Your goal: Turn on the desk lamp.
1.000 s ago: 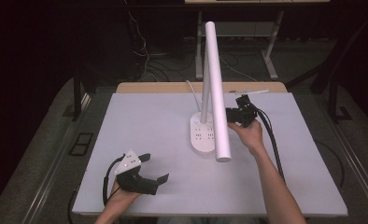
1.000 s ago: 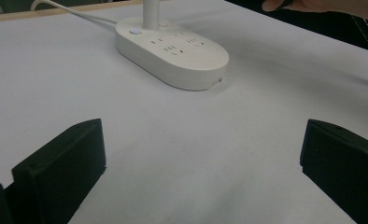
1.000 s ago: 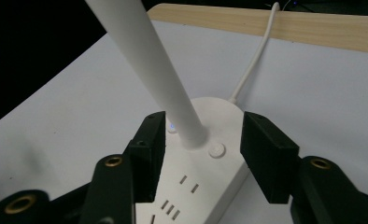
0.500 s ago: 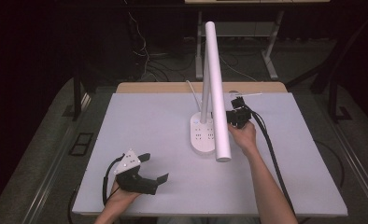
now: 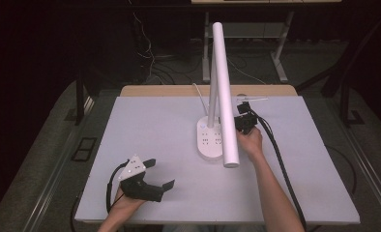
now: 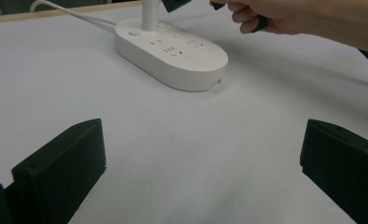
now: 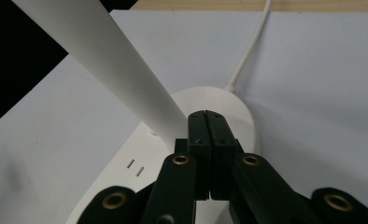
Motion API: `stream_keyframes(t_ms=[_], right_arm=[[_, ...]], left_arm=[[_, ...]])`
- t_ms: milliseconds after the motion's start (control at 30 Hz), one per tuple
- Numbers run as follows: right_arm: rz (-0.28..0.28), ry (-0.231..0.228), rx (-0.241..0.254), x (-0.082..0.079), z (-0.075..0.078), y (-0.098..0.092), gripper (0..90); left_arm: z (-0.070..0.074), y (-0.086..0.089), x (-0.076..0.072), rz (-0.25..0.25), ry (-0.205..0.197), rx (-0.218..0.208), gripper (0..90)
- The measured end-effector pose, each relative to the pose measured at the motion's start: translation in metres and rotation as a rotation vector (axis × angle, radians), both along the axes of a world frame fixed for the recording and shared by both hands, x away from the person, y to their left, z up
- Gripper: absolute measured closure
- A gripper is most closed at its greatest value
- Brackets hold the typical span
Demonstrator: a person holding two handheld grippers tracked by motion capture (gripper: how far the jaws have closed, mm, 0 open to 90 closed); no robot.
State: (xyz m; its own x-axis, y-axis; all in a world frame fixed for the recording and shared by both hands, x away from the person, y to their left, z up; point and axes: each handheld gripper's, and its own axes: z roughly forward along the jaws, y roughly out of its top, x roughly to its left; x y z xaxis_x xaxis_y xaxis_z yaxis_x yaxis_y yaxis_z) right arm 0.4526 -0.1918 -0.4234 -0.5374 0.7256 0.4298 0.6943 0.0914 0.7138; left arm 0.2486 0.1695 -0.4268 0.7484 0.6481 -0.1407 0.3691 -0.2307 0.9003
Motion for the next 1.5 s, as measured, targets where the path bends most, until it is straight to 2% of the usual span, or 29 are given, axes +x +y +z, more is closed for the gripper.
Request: stream_keyframes(t_ms=[300, 433, 467, 567, 633, 733, 967, 1100, 1167, 1233, 1333, 1500], right_arm=[[0.002, 0.031, -0.016, 0.002, -0.011, 0.007, 89.0], [-0.008, 0.014, -0.028, 0.002, -0.013, 0.009, 89.1], [-0.005, -0.006, -0.045, 0.002, -0.013, 0.011, 89.1], [-0.011, -0.018, -0.064, -0.001, -0.013, 0.014, 89.2], [-0.016, -0.03, -0.058, -0.002, -0.014, 0.014, 89.3], [-0.032, -0.023, -0.014, -0.002, -0.019, 0.011, 89.4], [-0.05, -0.035, -0.001, -0.005, -0.02, 0.011, 89.2], [-0.044, -0.028, 0.005, -0.006, -0.018, 0.011, 88.1], [-0.035, -0.033, -0.026, -0.007, -0.016, 0.009, 88.0], [-0.03, -0.037, -0.027, -0.009, -0.013, 0.006, 88.0], [-0.027, -0.053, -0.008, -0.011, -0.007, 0.001, 88.0], [-0.01, -0.065, -0.005, -0.016, 0.004, -0.006, 87.8]], left_arm=[[0.0, 0.0, 0.0, -0.001, -0.001, 0.003, 0.0], [0.0, -0.001, 0.0, -0.002, -0.003, 0.003, 0.0], [0.0, -0.001, 0.0, -0.002, -0.003, 0.002, 0.0], [0.0, -0.001, 0.0, -0.002, -0.003, 0.002, 0.0], [0.0, 0.0, -0.001, 0.0, -0.004, -0.001, 0.0], [0.0, -0.001, -0.001, -0.001, -0.004, 0.0, 0.0], [0.0, -0.001, -0.001, -0.001, -0.002, 0.0, 0.0], [0.0, 0.0, 0.0, 0.001, 0.0, 0.001, 0.0], [0.0, 0.0, 0.0, 0.001, 0.0, 0.001, 0.0], [0.0, -0.001, 0.0, 0.0, -0.002, 0.003, 0.0], [0.0, -0.001, 0.0, 0.001, -0.002, 0.003, 0.0], [0.0, -0.001, 0.0, 0.0, -0.002, 0.005, 0.0]])
